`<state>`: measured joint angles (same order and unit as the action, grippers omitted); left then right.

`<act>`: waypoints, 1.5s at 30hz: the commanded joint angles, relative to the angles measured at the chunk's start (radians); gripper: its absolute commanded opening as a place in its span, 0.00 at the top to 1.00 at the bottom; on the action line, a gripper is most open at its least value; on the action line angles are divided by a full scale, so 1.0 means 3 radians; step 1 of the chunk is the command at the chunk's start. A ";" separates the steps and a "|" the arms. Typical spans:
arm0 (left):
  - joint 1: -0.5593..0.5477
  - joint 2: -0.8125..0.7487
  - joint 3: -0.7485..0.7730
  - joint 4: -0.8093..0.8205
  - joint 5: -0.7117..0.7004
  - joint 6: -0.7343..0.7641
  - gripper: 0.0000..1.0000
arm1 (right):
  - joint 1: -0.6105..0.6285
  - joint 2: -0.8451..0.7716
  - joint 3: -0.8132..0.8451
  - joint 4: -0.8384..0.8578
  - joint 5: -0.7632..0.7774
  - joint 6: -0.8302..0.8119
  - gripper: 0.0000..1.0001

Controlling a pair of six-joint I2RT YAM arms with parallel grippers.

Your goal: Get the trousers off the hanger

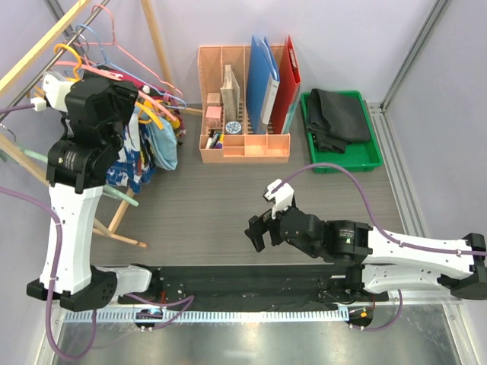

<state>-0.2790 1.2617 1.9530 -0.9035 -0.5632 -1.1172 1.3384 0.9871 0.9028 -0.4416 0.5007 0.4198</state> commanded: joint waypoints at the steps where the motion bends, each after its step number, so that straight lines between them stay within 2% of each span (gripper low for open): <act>1: -0.0072 0.0099 0.0036 0.0031 -0.0607 -0.0050 0.41 | -0.0018 -0.0206 -0.0023 0.0102 0.0172 -0.0009 0.01; 8: -0.0098 0.0141 -0.0205 0.0275 -0.0792 -0.0045 0.46 | -0.0023 -0.0380 -0.0038 0.0010 0.0269 -0.0024 0.01; 9: -0.0098 0.0141 -0.0231 0.0296 -0.0802 -0.0045 0.48 | -0.0023 -0.0396 -0.0049 -0.0001 0.0289 -0.0029 0.01; 10: -0.0098 0.0130 -0.0271 0.0307 -0.0812 -0.0050 0.55 | -0.0023 -0.0416 -0.0054 -0.0011 0.0305 -0.0029 0.01; 15: -0.0093 0.0033 -0.0511 0.0455 -0.0828 -0.0126 0.67 | -0.0028 -0.0514 -0.0100 -0.0031 0.0386 -0.0039 0.01; 19: -0.0098 0.0002 -0.0686 0.0598 -0.0843 -0.0101 0.68 | -0.0033 -0.0498 -0.0115 -0.0042 0.0402 -0.0055 0.01; 25: -0.0092 0.0089 -0.0696 0.0777 -0.0868 0.0027 0.76 | -0.0033 -0.0509 -0.0130 -0.0042 0.0422 -0.0060 0.01; 27: -0.0093 0.0079 -0.0737 0.0884 -0.0879 0.0134 0.76 | -0.0033 -0.0519 -0.0136 -0.0047 0.0427 -0.0060 0.01; 32: -0.0098 -0.0033 -0.0972 0.1262 -0.0848 0.0359 0.84 | -0.0038 -0.0529 -0.0146 -0.0047 0.0433 -0.0065 0.01; 37: -0.0098 -0.0247 -0.1359 0.1767 -0.0746 0.0706 0.99 | -0.0038 -0.0524 -0.0120 -0.0057 0.0427 -0.0075 0.01; 40: -0.0098 -0.0391 -0.1642 0.2146 -0.0603 0.1043 1.00 | -0.0038 -0.0519 -0.0105 -0.0057 0.0412 -0.0070 0.01; 45: -0.0128 -0.0514 -0.1805 0.2418 -0.0449 0.1448 1.00 | -0.0038 -0.0463 -0.0074 -0.0057 0.0366 -0.0034 0.01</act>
<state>-0.3058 1.1461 1.4425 -0.3466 -0.7345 -0.8436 1.3312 0.8444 0.8547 -0.4801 0.5972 0.3992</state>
